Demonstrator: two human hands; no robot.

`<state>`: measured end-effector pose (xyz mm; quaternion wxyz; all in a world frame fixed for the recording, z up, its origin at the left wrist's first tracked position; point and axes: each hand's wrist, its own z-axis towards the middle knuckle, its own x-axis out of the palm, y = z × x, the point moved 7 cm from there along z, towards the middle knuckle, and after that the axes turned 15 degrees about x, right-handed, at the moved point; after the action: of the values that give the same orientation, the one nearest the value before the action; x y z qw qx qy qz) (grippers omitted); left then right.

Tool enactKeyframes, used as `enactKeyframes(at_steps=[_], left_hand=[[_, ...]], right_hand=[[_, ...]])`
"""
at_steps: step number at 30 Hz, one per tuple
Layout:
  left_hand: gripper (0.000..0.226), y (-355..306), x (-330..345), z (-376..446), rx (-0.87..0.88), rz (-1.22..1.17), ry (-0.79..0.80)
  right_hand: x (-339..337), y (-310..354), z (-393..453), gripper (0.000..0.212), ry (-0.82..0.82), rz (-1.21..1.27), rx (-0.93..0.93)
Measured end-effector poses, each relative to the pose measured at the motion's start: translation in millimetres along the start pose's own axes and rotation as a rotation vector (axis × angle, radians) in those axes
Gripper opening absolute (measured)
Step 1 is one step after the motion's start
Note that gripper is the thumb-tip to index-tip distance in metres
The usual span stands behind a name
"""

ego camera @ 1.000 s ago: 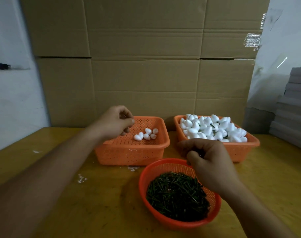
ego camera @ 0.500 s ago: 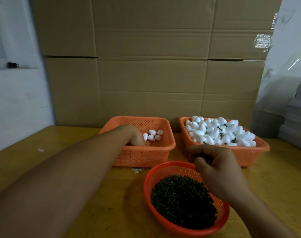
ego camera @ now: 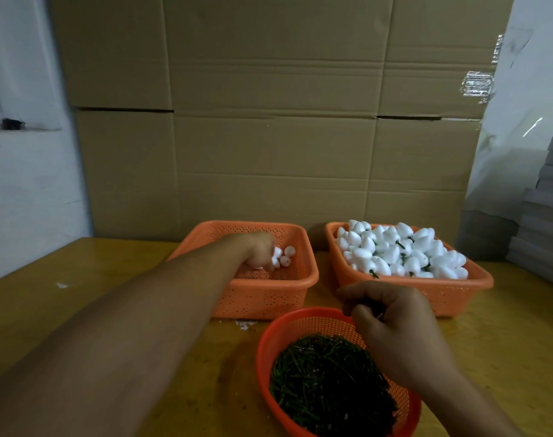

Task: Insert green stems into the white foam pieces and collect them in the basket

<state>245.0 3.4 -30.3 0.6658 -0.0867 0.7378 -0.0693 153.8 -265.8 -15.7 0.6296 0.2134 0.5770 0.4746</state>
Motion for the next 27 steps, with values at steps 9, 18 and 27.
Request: enactKeyframes(at_steps=[9,18,27], left_hand=[[0.078,17.3,15.8,3.3,-0.032,0.193,0.239],[0.042,17.9,13.8,8.6,0.042,0.086,0.115],[0.045,8.7,-3.1,-5.2,0.123,0.104,0.034]], right_hand=[[10.0,3.2,-4.6,0.03,0.019,-0.064,-0.064],[10.5,4.4,-6.0,0.033,0.013,-0.096,-0.077],[12.1,3.6,-5.3,0.028,0.035,-0.172,-0.081]])
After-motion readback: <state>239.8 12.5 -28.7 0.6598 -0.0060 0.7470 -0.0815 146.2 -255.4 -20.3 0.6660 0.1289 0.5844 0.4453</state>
